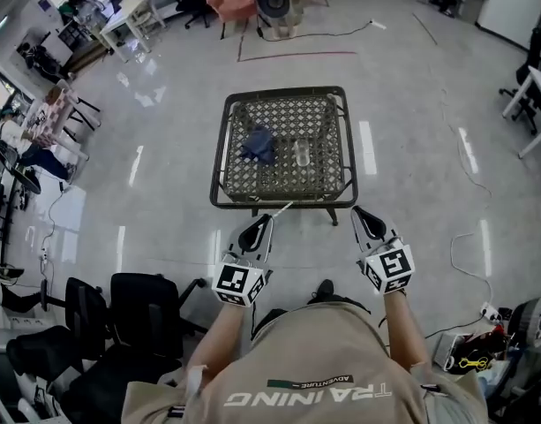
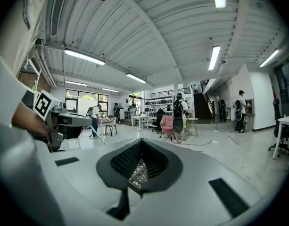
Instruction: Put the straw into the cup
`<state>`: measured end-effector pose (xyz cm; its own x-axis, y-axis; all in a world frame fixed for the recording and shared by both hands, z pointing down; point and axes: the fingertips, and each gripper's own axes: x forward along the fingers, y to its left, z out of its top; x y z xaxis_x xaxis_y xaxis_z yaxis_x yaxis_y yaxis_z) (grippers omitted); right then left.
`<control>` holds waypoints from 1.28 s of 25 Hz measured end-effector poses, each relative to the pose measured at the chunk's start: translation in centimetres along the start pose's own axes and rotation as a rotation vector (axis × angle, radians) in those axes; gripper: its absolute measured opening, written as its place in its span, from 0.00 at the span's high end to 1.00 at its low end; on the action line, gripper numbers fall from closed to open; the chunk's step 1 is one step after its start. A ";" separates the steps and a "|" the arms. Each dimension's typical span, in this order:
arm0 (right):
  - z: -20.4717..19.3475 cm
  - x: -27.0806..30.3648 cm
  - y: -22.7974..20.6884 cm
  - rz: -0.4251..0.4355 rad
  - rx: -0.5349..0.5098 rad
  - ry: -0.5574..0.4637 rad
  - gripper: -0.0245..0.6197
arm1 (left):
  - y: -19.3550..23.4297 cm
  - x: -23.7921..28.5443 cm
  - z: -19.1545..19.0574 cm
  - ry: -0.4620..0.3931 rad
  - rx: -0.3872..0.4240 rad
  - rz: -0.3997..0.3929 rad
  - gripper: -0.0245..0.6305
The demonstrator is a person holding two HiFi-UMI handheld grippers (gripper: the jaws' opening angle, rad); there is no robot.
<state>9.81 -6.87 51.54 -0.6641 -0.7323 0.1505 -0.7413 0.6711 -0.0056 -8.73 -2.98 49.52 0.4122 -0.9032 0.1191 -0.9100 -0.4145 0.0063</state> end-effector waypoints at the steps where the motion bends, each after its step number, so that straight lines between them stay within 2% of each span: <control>1: 0.2 0.3 -0.3 0.009 -0.004 0.000 0.94 | 0.1 0.4 0.0 0.002 0.000 0.005 0.91; 6: -0.3 1.1 -1.6 0.058 0.046 0.006 0.94 | -0.3 2.4 -0.8 0.030 -0.004 0.017 0.91; 16: -1.7 4.2 -1.9 0.110 0.058 0.043 0.94 | 2.3 5.1 -1.8 0.056 -0.010 0.016 0.91; 27: 0.7 12.1 -6.1 0.052 0.020 0.043 0.94 | 8.3 13.4 0.1 0.019 0.011 -0.062 0.91; 32: 2.1 16.2 -7.6 0.011 -0.011 0.050 0.94 | 11.2 17.1 0.7 0.023 0.028 -0.122 0.91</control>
<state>4.53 -24.07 51.92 -0.6662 -0.7186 0.1994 -0.7329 0.6804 0.0037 -11.81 -23.15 50.97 0.5182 -0.8434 0.1421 -0.8516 -0.5242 -0.0059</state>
